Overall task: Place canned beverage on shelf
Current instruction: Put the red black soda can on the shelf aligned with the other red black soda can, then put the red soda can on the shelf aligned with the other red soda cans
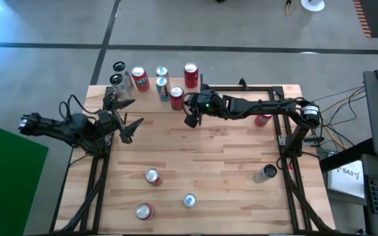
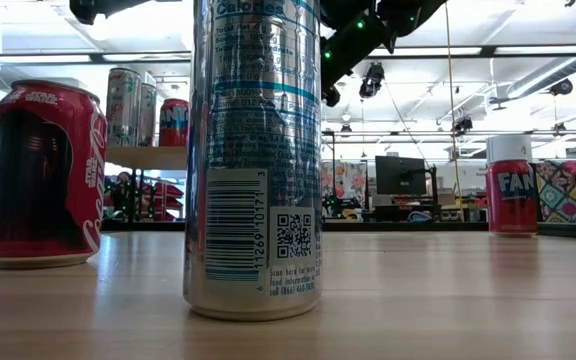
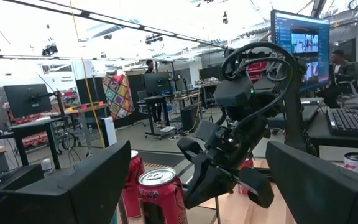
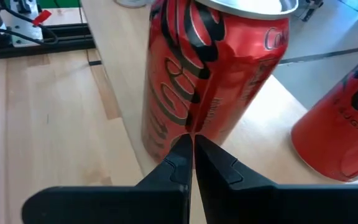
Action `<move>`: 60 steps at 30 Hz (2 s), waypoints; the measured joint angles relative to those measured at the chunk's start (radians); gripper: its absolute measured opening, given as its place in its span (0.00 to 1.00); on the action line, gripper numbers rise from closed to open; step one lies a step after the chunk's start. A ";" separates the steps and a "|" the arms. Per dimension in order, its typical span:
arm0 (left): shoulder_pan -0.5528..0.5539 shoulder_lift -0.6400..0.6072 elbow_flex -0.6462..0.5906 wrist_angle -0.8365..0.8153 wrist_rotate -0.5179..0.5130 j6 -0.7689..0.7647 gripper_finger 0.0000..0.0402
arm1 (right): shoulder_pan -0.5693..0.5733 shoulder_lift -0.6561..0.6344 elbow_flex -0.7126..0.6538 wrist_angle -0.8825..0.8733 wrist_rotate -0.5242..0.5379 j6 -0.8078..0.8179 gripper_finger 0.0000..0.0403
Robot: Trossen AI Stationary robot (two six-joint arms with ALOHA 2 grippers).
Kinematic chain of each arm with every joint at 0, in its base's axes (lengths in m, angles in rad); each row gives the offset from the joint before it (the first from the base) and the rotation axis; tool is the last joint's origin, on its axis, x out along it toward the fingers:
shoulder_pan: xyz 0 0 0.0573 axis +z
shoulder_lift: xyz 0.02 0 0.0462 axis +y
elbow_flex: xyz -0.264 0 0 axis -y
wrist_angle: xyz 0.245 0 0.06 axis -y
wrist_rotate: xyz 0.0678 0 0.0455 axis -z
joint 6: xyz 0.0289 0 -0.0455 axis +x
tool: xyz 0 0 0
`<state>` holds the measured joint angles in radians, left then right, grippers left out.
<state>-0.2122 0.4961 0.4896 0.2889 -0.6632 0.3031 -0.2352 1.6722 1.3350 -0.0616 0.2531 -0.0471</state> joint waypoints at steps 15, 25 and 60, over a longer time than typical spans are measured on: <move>0.000 0.000 0.000 0.002 0.000 0.000 0.89 | 0.000 0.000 -0.001 0.000 0.000 0.013 0.02; 0.000 0.000 0.000 0.003 0.000 0.000 0.89 | 0.002 0.000 -0.003 -0.001 0.001 0.020 0.02; 0.000 0.057 0.000 0.014 0.001 -0.043 0.89 | -0.007 -0.285 0.002 -0.189 0.002 -0.032 0.02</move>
<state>-0.2123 0.5527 0.4896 0.3030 -0.6623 0.2604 -0.2422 1.3875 1.3369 -0.2503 0.2554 -0.0787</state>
